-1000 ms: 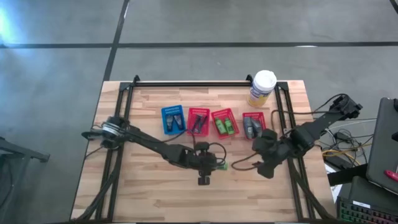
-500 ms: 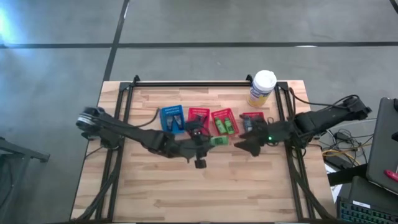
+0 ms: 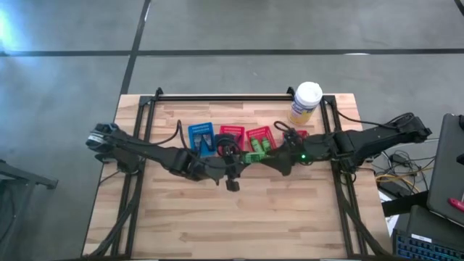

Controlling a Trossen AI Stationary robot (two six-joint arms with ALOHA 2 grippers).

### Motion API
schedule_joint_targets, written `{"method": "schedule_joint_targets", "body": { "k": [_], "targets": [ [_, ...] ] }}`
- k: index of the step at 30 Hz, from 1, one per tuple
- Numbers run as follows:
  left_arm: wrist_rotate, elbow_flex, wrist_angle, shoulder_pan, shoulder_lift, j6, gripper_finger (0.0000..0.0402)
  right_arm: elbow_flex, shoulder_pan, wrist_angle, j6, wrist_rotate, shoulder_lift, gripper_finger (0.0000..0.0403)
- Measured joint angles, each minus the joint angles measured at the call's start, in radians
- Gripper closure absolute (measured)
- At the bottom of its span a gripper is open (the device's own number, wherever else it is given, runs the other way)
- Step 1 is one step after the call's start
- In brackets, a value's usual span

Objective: Pick & Place Travel size toiletries
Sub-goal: Put the shampoo into the middle red bin

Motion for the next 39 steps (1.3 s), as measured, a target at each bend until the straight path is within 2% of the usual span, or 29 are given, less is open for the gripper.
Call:
{"method": "schedule_joint_targets", "body": {
  "k": [11,18,25,35,39],
  "targets": [
    [0.034,0.0,0.008,0.012,0.0,0.018,0.024,0.095,-0.002,-0.004,-0.027,-0.004,0.108,0.0045],
    [0.035,-0.003,0.008,0.007,0.0,0.016,0.0239,0.119,-0.002,-0.005,-0.022,0.009,0.129,0.0116],
    [0.035,-0.003,0.008,0.006,0.001,0.016,0.0239,0.114,-0.002,-0.093,0.085,-0.001,0.129,0.0186],
    [0.033,-0.008,0.008,0.006,0.002,0.01,0.0239,0.114,-0.019,-0.051,0.082,-0.015,0.137,0.019],
    [0.033,-0.008,0.009,0.006,0.002,0.01,0.0239,0.114,-0.029,-0.05,0.082,-0.06,0.144,0.0209]
  ]
}}
